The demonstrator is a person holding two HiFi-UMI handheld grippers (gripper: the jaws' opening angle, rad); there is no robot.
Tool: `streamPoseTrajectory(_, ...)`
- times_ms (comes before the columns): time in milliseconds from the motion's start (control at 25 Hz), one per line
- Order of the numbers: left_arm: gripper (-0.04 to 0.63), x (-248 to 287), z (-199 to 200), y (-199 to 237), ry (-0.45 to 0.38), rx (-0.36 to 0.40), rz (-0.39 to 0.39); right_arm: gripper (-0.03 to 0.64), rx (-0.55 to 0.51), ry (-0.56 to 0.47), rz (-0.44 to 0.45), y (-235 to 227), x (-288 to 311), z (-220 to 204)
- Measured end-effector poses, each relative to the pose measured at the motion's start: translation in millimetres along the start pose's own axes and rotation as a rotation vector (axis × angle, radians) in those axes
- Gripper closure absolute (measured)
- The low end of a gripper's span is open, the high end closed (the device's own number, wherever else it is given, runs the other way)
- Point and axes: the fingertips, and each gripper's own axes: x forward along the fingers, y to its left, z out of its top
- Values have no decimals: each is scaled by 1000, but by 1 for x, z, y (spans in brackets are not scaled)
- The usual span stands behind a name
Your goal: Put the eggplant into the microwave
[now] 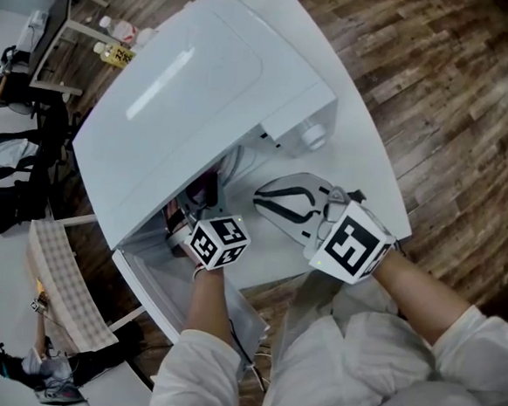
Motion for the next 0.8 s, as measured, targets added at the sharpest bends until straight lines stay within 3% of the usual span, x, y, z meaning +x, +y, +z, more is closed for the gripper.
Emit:
streamPoseTrajectory(440, 368, -22, 4, 0, -8, -53, 17, 580, -19, 11, 22, 4, -5, 5)
streamPoseTrajectory(800, 368, -57, 18, 4, -43, -210, 40, 580, -34, 20, 66, 11, -18, 16)
